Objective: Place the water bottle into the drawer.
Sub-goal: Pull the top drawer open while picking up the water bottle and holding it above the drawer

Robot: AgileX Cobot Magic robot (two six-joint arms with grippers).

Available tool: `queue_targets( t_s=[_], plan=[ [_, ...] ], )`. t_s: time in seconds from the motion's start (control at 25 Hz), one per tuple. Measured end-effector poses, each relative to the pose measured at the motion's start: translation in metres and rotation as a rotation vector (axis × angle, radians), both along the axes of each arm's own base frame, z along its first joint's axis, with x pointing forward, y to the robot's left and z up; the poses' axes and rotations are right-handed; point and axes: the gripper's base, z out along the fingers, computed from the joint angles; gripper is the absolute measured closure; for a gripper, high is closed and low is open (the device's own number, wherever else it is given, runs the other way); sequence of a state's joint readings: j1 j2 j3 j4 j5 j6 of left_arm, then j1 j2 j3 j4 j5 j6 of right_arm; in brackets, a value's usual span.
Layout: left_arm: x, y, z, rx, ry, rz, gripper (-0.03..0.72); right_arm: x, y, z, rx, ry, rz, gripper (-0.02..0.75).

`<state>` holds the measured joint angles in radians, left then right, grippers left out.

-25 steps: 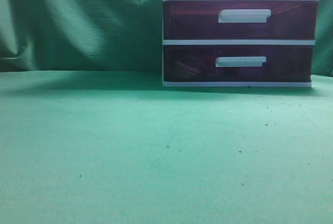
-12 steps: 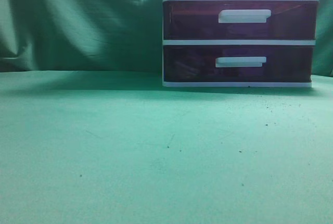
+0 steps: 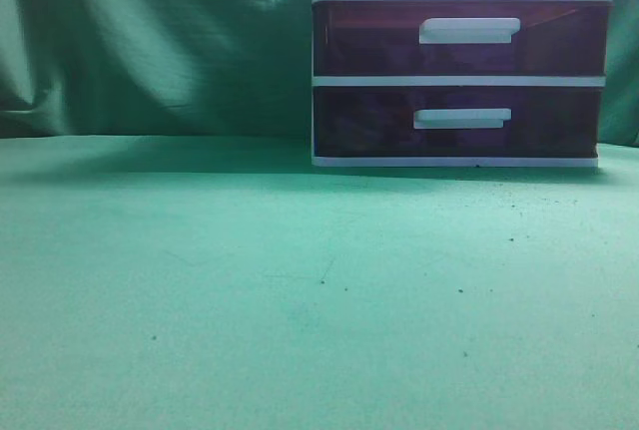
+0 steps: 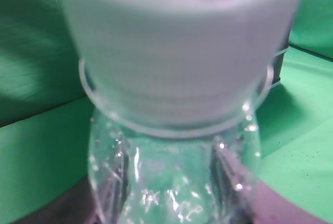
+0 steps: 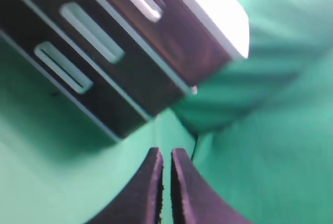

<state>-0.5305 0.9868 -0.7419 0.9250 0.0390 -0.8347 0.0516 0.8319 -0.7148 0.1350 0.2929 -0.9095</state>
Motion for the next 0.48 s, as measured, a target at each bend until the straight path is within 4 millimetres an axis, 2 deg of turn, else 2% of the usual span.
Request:
queue_targets(
  t_s=[0.16, 0.28, 0.32, 0.48],
  plan=[
    [0.001, 0.0, -0.001, 0.006, 0.007, 0.007, 0.391, 0.042, 0.027, 0.008, -0.236, -0.074, 0.174, 0.69],
    [0.002, 0.002, -0.003, 0.015, 0.021, 0.029, 0.391, 0.077, 0.043, 0.009, -0.307, -0.175, 0.209, 0.69],
    [0.002, 0.003, -0.003, 0.018, 0.024, 0.035, 0.391, 0.09, 0.046, 0.006, -0.319, -0.19, 0.207, 0.628],
    [0.002, 0.004, -0.004, 0.025, 0.034, 0.051, 0.391, 0.136, 0.056, -0.004, -0.367, -0.199, 0.21, 0.477]
  ],
)
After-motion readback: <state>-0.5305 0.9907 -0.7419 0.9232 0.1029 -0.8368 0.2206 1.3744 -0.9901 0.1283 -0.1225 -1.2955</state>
